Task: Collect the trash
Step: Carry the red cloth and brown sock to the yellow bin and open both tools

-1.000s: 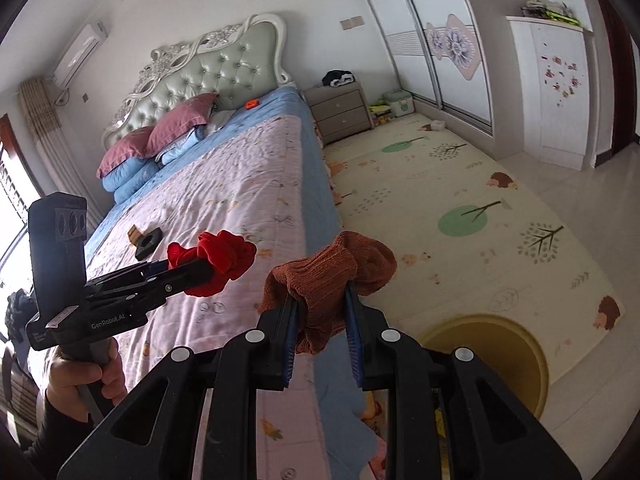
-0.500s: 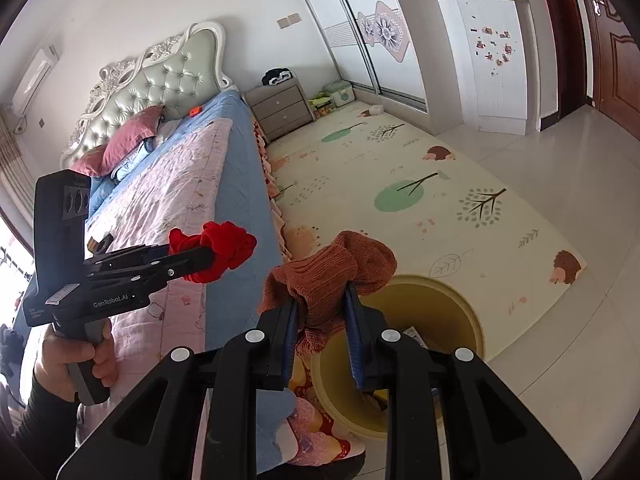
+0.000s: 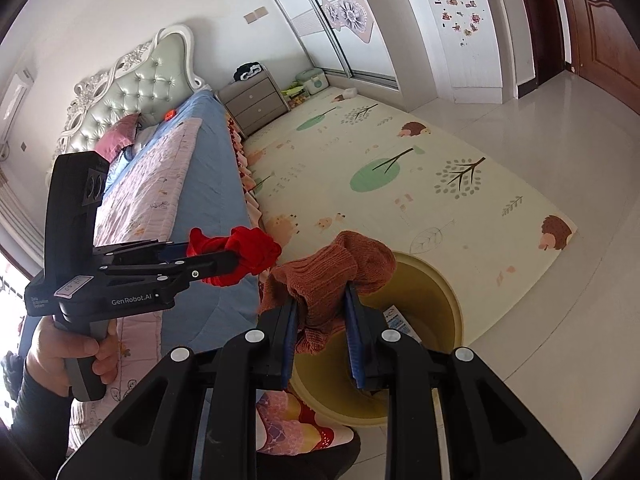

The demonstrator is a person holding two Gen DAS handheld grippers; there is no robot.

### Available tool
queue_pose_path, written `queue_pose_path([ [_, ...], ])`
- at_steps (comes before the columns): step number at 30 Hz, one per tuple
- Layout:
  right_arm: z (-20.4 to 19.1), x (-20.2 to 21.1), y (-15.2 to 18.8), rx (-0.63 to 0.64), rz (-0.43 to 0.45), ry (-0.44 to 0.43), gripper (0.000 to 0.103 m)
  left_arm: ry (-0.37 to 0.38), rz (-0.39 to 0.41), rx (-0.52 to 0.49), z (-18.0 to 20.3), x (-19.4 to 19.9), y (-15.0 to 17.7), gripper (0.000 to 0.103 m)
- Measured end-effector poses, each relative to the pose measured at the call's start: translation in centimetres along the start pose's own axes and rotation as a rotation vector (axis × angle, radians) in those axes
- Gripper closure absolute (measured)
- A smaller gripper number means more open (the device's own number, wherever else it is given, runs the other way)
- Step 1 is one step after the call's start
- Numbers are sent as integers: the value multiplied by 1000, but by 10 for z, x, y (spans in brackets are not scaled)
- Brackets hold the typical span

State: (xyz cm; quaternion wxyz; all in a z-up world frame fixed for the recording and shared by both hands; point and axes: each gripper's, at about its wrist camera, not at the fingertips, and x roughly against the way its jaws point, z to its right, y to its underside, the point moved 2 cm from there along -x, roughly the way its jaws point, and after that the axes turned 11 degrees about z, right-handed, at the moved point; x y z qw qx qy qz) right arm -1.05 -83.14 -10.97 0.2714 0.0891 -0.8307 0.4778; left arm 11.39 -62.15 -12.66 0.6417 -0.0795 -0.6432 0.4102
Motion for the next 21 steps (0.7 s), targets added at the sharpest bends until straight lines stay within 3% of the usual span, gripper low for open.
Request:
queue_pose_path([
  [10,16,-13,5,-29,-28,11,81,2,-68,-13,5,-21,1,58],
  [21,21,-24,4,-43,-44,18,81,3,-81,11,3,-25,2,57],
])
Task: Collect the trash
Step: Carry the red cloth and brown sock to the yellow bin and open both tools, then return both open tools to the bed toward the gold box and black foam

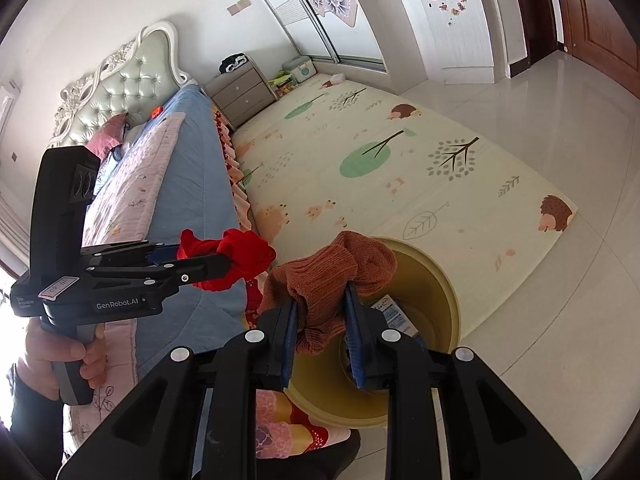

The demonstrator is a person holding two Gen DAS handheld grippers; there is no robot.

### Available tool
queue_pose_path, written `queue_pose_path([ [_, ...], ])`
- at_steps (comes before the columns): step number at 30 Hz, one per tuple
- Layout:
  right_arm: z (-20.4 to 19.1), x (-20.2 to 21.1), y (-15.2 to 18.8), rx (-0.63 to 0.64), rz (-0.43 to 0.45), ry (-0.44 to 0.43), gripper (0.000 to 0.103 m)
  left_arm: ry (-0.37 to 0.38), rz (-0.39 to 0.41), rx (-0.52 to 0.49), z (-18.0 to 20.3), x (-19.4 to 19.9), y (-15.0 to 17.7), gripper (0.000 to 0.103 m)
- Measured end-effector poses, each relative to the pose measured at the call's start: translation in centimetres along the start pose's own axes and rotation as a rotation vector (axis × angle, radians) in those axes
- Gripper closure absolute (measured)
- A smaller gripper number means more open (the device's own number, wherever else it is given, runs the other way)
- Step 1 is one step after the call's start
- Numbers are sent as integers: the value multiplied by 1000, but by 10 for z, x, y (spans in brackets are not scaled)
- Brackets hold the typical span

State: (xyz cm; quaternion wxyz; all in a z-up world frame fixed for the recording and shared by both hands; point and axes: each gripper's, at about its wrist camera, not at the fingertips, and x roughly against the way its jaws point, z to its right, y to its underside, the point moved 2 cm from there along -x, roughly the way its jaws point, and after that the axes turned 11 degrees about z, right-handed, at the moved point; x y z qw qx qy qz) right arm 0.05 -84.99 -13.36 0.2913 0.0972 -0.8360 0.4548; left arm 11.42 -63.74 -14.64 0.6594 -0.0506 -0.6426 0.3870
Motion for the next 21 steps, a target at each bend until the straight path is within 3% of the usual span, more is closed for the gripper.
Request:
queue_pose_path([
  [7,-2,-6,-4,14,-8,1,80,3,-3,9,-1,-3,-1,57],
  [9,-3,-7,-4,16,-12,7,77,-2,-5,17,-2,-4,-2,53],
  [12,-2,-7,-4,0,-13,4,68,-13,-13,38,-6,-7,-2,36],
  [16,1,-5,-5,7,-6,18,66,-9,-14,43,-6,-8,-2,30],
  [21,0,-3,-5,12,-8,18,66,-14,-8,28,-4,-8,-2,30],
])
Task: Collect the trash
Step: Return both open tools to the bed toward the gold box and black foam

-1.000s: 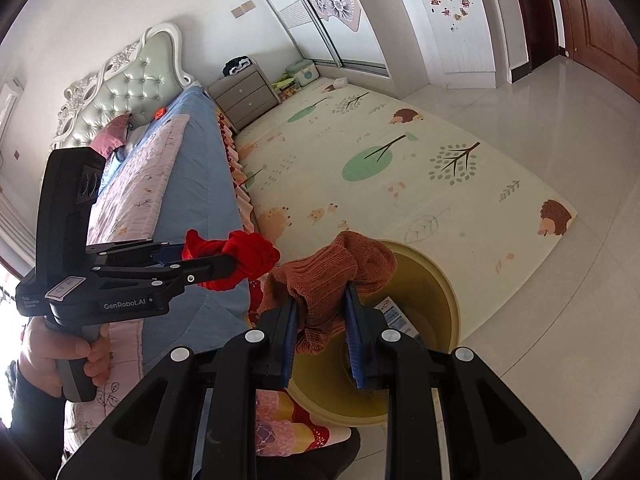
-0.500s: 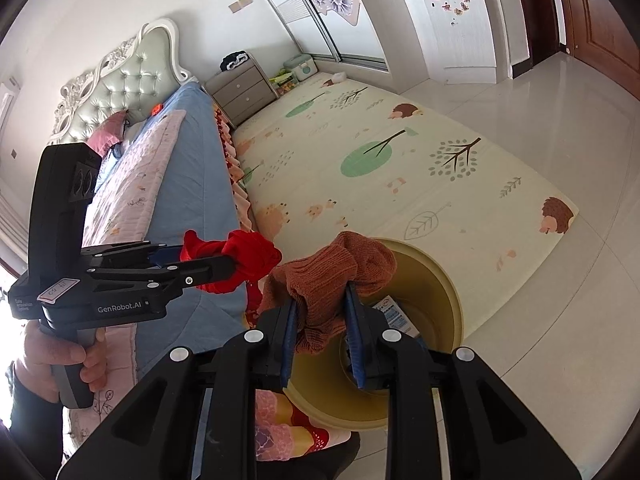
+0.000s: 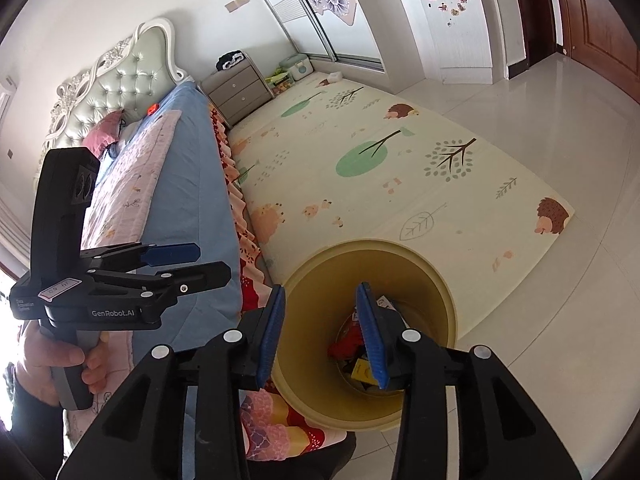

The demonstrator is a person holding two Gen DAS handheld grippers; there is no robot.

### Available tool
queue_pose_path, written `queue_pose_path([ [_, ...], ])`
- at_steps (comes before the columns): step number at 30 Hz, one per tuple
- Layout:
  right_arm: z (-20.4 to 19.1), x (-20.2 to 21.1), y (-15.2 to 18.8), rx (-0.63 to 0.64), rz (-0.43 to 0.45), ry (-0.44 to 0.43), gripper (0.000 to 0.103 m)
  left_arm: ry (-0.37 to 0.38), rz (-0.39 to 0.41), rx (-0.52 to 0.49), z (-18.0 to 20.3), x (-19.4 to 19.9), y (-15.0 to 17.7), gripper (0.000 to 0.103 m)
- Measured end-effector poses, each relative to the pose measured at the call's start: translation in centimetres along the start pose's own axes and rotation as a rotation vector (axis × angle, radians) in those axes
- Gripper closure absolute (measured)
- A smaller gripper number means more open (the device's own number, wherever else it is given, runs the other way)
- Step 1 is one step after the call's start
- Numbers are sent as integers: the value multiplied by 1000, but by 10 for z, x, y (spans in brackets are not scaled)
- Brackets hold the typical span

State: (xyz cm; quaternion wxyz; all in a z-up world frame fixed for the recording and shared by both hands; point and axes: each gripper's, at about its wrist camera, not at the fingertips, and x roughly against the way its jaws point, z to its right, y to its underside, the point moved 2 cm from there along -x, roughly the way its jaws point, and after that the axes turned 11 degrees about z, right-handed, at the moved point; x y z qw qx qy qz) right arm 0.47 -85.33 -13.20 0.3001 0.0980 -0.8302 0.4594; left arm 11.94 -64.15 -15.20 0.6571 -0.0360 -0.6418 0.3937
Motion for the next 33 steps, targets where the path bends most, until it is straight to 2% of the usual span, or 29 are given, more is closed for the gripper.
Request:
queue_pose_path([
  [10,-1,8,-2,-13,14,-11,66,2,69,25,-3,13,-2,30],
  [14,-11,13,-2,0,19,-18,66,21,110,37,-6,26,-2,30],
  [18,-23,18,-4,12,28,-31,66,8,162,46,-10,42,0,30],
  [25,-63,23,-8,67,43,-72,66,-26,252,39,-30,86,9,30],
  [33,-139,12,-10,157,43,-170,66,-111,331,114,-98,147,38,30],
])
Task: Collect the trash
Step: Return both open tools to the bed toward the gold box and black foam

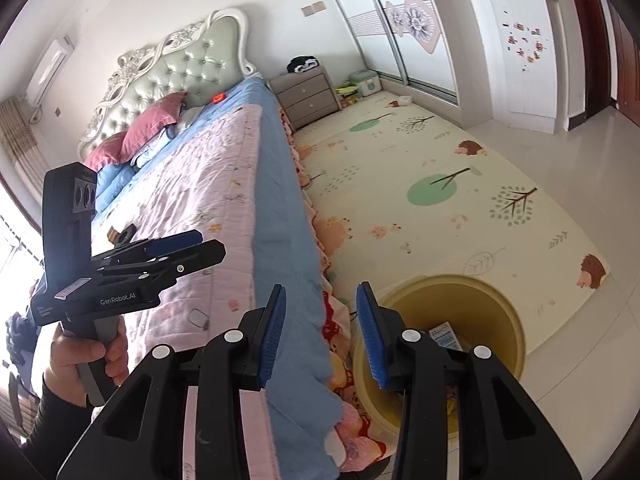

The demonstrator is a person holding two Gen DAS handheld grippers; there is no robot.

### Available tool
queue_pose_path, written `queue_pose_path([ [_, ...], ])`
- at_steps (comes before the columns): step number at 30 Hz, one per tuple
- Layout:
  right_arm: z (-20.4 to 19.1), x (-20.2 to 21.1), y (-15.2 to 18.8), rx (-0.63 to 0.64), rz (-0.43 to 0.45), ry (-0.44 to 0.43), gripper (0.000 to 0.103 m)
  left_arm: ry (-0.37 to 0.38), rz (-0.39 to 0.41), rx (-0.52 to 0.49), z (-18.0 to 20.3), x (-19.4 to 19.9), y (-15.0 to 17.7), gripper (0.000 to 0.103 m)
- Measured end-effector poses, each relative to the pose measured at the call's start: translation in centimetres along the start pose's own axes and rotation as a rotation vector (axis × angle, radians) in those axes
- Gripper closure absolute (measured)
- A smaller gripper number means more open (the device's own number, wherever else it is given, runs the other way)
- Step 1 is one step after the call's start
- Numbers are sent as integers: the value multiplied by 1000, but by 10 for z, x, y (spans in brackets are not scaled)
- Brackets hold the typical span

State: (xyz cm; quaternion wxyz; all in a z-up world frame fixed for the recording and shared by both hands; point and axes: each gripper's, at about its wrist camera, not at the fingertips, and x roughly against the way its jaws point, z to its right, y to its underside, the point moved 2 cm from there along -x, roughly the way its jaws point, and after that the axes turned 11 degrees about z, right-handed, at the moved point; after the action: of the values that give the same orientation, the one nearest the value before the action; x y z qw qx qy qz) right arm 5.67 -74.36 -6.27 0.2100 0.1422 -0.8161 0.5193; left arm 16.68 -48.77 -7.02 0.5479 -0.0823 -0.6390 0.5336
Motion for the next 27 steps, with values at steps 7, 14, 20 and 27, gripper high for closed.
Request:
queue_pose_path([
  [7,-79,-36,-2,90,-20,-122,66,-129,73,80,-84,64,6,30],
  [14,-168,-79,-5,174,-53,-248,66,-290,143,134,-165,132,7,25],
  [20,-242,-114,-5,246,-84,-338,66,-384,186,194,-227,179,12,21],
  [27,-307,-155,-4,310,-128,-403,66,-471,209,247,-284,215,20,20],
])
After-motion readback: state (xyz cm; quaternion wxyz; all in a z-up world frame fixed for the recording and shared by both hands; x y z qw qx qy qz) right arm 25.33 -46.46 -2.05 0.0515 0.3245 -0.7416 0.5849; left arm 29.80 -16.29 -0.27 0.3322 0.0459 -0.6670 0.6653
